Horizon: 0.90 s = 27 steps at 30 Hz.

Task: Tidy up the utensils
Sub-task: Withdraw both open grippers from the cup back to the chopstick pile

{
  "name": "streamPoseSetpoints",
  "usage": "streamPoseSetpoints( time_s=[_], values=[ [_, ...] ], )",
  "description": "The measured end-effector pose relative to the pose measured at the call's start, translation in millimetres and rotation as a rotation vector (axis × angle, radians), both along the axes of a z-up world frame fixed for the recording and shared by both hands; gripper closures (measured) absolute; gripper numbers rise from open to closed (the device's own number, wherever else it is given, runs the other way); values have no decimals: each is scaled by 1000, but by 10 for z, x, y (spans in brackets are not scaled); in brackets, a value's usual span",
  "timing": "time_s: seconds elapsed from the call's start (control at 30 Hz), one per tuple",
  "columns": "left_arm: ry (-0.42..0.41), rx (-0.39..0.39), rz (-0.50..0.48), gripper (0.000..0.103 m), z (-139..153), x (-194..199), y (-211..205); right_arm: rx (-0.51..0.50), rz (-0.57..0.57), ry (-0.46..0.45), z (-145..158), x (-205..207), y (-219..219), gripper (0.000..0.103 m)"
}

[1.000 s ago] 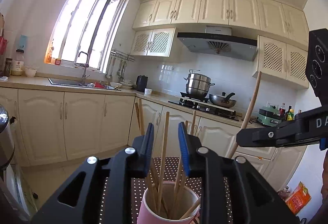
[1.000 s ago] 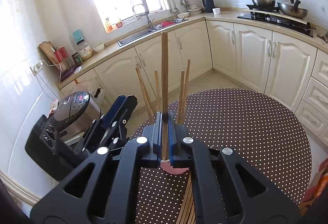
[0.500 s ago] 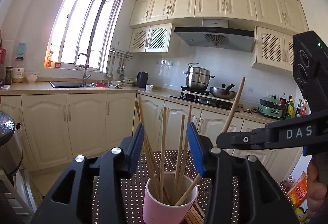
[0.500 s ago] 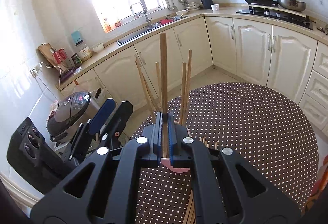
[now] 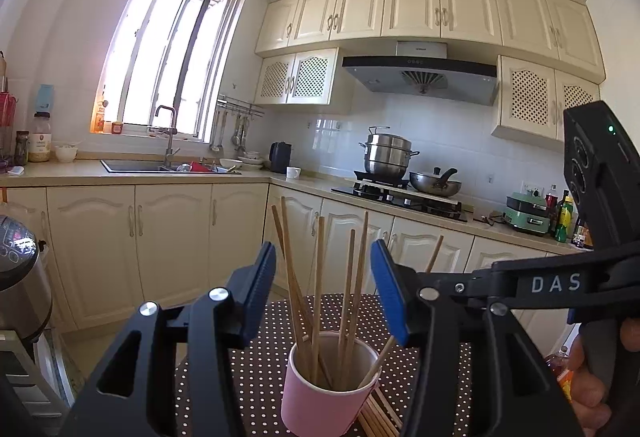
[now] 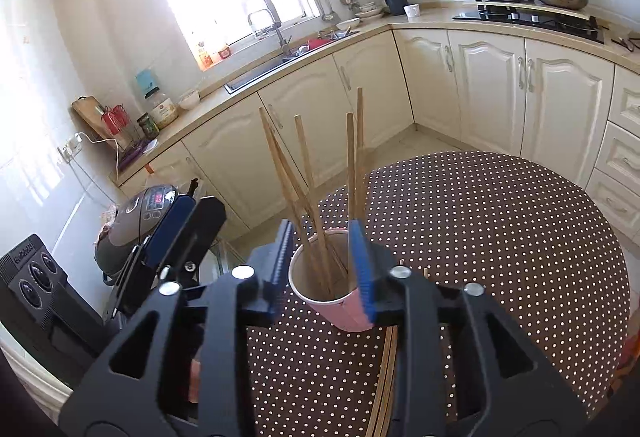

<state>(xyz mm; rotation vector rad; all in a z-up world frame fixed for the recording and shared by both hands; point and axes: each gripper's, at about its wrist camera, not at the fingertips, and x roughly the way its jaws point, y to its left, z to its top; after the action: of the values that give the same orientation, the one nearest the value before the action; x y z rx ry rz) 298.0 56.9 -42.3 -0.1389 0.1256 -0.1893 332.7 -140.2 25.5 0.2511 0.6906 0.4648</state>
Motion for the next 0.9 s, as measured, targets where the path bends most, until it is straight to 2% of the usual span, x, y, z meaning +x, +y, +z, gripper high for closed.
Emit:
streamPoseSetpoints(
  time_s=[0.13, 0.27, 0.67, 0.77, 0.9],
  values=[
    [-7, 11, 1, 54, 58, -64, -6, 3, 0, -7, 26, -73, -7, 70],
    [-16, 13, -1, 53, 113, -164, -10, 2, -8, -19, 76, -150, -39, 63],
    [-13, 57, -8, 49, 218, -416, -165, 1, -24, -36, 154, -408, -223, 62],
    [15, 71, -18, 48, 199, -427, -226, -4, -32, -28, 120, -451, -276, 62],
    [102, 93, -37, 48, 110, -352, -305, -16, -48, -15, 42, -484, -361, 62]
  ],
)
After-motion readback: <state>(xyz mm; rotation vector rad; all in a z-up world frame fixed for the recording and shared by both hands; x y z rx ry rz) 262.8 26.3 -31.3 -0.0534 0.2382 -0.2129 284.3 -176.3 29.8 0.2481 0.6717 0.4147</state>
